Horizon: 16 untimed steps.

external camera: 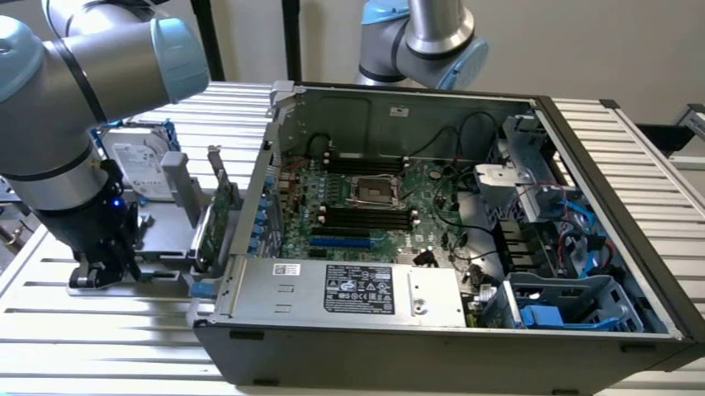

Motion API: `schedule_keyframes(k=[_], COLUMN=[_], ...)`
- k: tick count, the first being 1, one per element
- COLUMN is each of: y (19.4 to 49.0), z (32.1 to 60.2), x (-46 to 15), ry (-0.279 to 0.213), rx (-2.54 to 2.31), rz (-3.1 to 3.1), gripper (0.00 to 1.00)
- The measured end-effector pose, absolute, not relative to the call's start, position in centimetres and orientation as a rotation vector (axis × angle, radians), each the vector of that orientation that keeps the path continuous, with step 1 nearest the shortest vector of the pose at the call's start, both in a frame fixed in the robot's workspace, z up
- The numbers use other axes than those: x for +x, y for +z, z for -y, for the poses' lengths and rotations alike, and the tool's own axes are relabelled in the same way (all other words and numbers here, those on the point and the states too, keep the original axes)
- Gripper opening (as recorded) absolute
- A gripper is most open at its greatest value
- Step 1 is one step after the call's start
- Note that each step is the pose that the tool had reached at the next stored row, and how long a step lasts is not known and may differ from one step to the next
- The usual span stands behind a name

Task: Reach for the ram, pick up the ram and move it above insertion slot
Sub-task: 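Pick up the ram and move it above insertion slot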

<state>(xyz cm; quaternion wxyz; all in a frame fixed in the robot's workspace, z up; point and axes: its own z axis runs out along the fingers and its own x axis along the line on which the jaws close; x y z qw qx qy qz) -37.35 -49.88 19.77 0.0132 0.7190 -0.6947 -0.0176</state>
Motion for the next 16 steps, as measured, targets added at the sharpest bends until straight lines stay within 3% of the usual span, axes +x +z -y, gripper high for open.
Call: schedule_keyframes(k=[16], y=[20.9], z=[49.9], x=[-37.1], ry=[-0.058], rx=[2.238], rz=[2.163], gripper=[0.13])
